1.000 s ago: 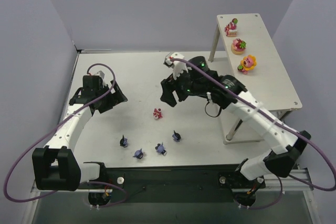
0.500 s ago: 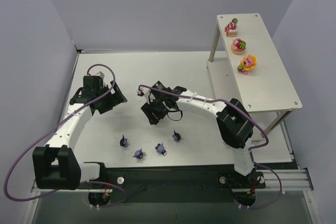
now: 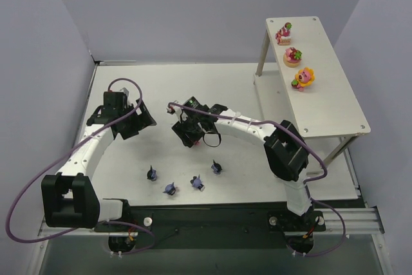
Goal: Place and organize the plastic toys onto the shelf
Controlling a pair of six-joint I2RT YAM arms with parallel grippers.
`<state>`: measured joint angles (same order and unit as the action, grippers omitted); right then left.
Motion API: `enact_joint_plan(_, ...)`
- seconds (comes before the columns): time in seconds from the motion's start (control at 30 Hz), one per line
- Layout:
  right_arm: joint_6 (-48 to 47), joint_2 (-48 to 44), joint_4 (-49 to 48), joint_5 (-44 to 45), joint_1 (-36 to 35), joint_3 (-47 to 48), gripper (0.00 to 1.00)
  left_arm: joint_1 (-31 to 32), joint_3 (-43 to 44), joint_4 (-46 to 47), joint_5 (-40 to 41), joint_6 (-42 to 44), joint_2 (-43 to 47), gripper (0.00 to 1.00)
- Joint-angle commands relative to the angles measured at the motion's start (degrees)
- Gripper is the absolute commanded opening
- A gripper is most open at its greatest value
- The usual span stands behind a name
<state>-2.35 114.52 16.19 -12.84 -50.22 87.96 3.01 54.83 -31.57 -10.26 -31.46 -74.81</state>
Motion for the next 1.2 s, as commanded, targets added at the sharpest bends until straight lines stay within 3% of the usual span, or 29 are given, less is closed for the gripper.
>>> enact_joint_plan(0.0,-0.8,-2.0,1.1,2.3,1.3,1.9,0.51,0.0,2.7,0.1,-0.5,-0.1,-0.6,0.94)
enact_joint_plan(0.5,-3.4,-4.3,1.0,3.0,2.8,2.7,0.51,0.0,2.8,-0.4,0.0,0.2,-0.2,0.94)
enact_joint_plan(0.6,-4.8,-3.3,1.5,-0.2,4.7,3.1,0.51,0.0,2.7,-0.6,0.0,0.3,-0.3,0.94)
enact_joint_plan(0.77,-9.9,-0.8,5.3,-13.6,7.4,5.6,0.51,0.0,2.7,-1.4,0.0,0.8,0.0,0.94)
enact_joint_plan(1.17,-15.8,2.9,7.3,-16.5,6.5,6.7,0.48,0.0,3.4,-2.2,0.3,0.9,-0.2,0.94)
